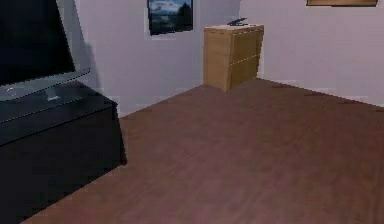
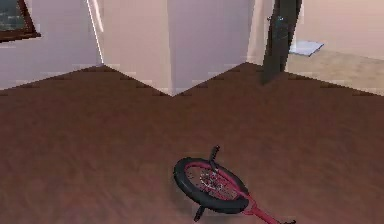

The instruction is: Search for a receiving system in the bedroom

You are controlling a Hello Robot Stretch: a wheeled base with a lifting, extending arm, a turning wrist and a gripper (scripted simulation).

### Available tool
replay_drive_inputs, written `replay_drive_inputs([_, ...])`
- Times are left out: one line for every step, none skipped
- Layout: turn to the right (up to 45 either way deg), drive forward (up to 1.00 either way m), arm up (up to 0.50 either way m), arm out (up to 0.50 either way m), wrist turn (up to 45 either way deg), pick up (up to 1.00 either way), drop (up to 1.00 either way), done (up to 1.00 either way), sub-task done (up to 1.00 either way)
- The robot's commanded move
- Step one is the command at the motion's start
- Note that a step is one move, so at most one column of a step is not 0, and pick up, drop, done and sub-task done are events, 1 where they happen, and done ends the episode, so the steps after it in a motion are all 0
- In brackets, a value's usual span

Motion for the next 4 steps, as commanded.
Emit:
replay_drive_inputs([42.0,0.00,0.00,0.00,0.0,0.00,0.00,0.00,0.00])
replay_drive_inputs([0.0,0.10,0.00,0.00,0.0,0.00,0.00,0.00,0.00])
replay_drive_inputs([-33.0,0.00,0.00,0.00,0.0,0.00,0.00,0.00,0.00])
replay_drive_inputs([-3.0,0.00,0.00,0.00,0.0,0.00,0.00,0.00,0.00])
